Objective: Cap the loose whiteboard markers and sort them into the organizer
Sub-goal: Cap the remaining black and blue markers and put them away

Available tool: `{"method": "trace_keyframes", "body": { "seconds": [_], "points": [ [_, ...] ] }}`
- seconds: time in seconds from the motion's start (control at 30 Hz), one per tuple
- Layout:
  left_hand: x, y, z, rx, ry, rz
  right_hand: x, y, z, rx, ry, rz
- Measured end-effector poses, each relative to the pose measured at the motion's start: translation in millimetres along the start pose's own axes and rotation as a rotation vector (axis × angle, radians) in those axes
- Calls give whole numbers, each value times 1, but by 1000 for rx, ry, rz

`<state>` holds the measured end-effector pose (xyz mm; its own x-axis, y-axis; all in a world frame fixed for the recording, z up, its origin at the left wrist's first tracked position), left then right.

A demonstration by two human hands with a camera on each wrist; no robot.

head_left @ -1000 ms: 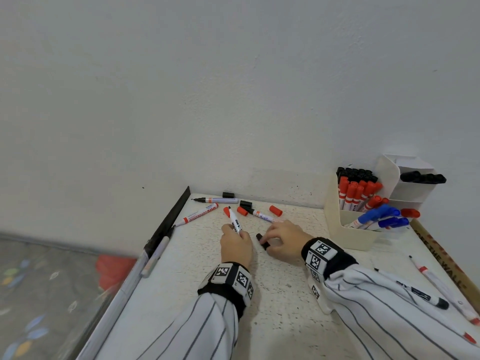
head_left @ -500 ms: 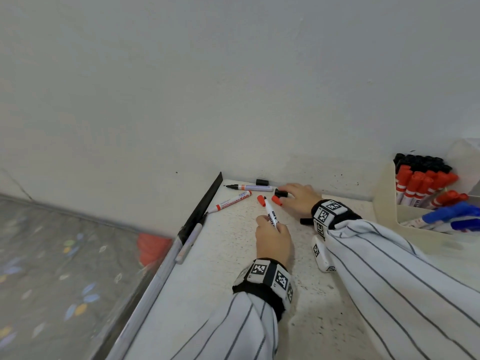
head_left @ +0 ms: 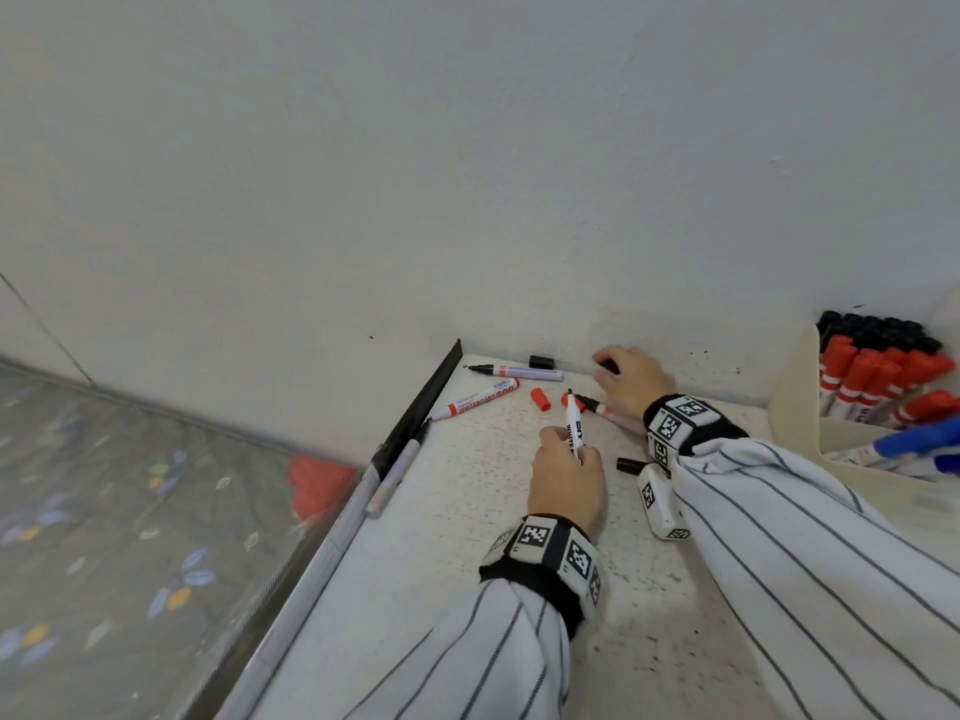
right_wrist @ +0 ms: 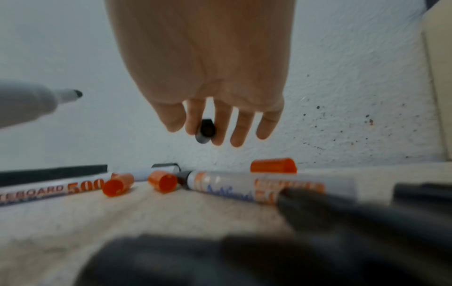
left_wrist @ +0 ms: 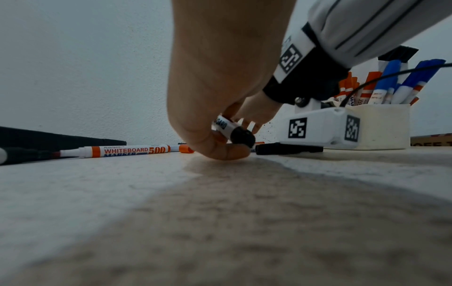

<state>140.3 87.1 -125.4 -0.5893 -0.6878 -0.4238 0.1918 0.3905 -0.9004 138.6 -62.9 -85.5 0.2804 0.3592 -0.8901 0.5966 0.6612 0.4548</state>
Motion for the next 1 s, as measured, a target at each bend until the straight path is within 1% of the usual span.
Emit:
{"method": "trace_keyframes", "body": {
  "seconds": [0.07, 0.13, 0.23, 0.3, 0.37, 0.43, 0.5, 0.6, 0.77, 0.9, 1.0],
  "points": [
    [2, -3, 0, 39, 44, -4, -20, -4, -10, -60, -118, 194],
    [3, -7, 0, 73, 103, -3, -38, -10, -24, -48, -147, 278],
    [6, -13, -7, 110, 262, 23, -56, -21, -48, -6, -125, 268],
    [9, -15, -12, 120, 387, 101, -64, -33, -65, 15, -137, 237],
    [11, -14, -14, 147, 443, 212, -66, -44, -82, 29, -123, 203],
    [11, -12, -13, 165, 439, 263, -65, -55, -97, 29, -85, 171],
    [11, -11, -12, 172, 431, 246, -61, -63, -111, 18, -50, 154],
    [9, -11, -14, 184, 438, 208, -54, -71, -124, -2, -57, 188],
    [10, -13, -16, 266, 462, 237, -46, -72, -132, -39, -49, 220],
    [10, -16, -18, 309, 468, 219, -41, -66, -134, -101, 34, 227],
    [10, -17, -18, 331, 481, 234, -37, -64, -133, -83, 87, 212]
  ]
}}
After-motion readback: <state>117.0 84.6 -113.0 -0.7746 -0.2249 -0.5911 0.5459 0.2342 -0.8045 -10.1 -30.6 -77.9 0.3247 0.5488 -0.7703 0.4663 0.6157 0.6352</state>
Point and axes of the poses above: each hand's wrist, its own z-axis towards the middle knuckle, its own x-axis out of the palm, y = z × x, the point moved 2 cm from there along z, towards the middle knuckle, and after that the axes turned 5 degrees about y, right-handed, at the moved point
